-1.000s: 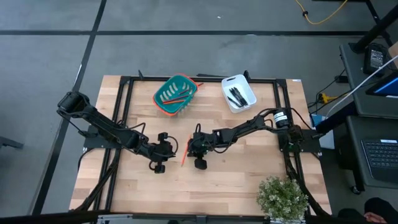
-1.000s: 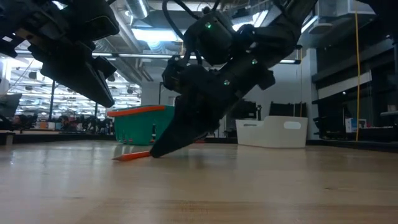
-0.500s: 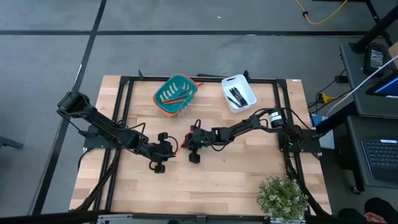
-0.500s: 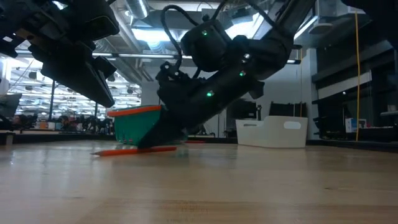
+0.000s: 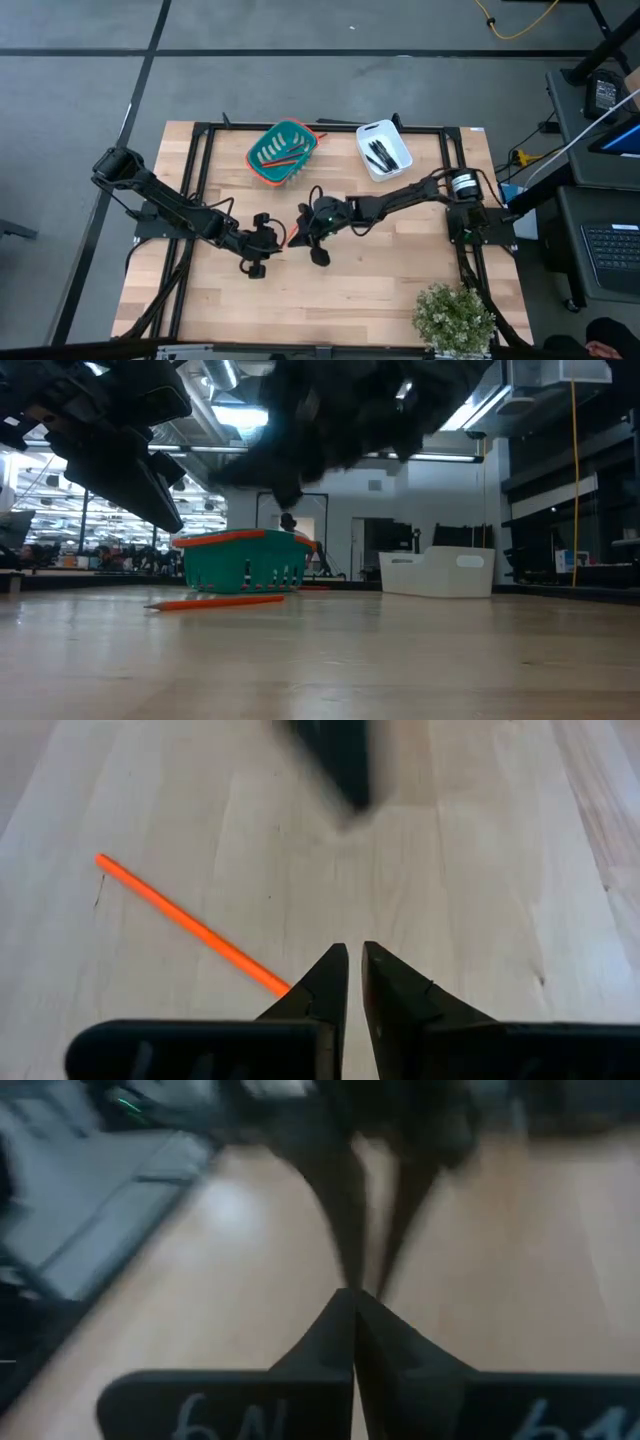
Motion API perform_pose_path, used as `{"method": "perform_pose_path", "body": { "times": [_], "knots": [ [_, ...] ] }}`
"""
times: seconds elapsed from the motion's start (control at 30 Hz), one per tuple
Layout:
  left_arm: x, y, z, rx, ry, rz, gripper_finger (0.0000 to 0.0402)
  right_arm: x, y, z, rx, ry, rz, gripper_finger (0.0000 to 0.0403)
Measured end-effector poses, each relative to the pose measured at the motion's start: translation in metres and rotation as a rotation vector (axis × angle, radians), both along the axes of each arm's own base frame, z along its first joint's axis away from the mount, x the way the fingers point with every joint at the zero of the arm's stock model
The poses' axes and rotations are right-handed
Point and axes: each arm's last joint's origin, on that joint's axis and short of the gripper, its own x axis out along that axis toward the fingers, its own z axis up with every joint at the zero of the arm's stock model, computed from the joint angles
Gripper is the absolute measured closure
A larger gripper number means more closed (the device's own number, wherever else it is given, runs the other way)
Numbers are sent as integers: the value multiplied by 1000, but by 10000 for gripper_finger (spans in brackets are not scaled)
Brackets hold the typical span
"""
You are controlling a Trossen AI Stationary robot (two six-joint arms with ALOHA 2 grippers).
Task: Sort pens & pencils
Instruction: Put the orange pencil into the blue bin
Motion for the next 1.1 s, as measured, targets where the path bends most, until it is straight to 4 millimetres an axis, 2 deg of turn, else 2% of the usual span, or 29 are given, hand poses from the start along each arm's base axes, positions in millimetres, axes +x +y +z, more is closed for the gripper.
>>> {"method": "perform_pose_path", "body": {
  "times": [0.13,0.4,0.57,0.83,0.97,1.1],
  "knots": [
    [1,1,1,8,-19,25,374,-10,2,30,3,-23,75,398],
    [9,17,2,-76,-45,175,374,-47,-5,56,-112,-18,8,375],
    [15,36,3,-101,-51,269,374,-82,-10,57,-138,-34,-49,378],
    [28,62,15,-154,-39,328,366,-135,-14,51,-126,-179,-82,382],
    [35,72,20,-146,-38,364,337,-151,-16,45,-105,-197,-91,382],
    [43,82,19,-123,-26,388,306,-158,-16,41,-102,-188,-92,382]
  ]
}}
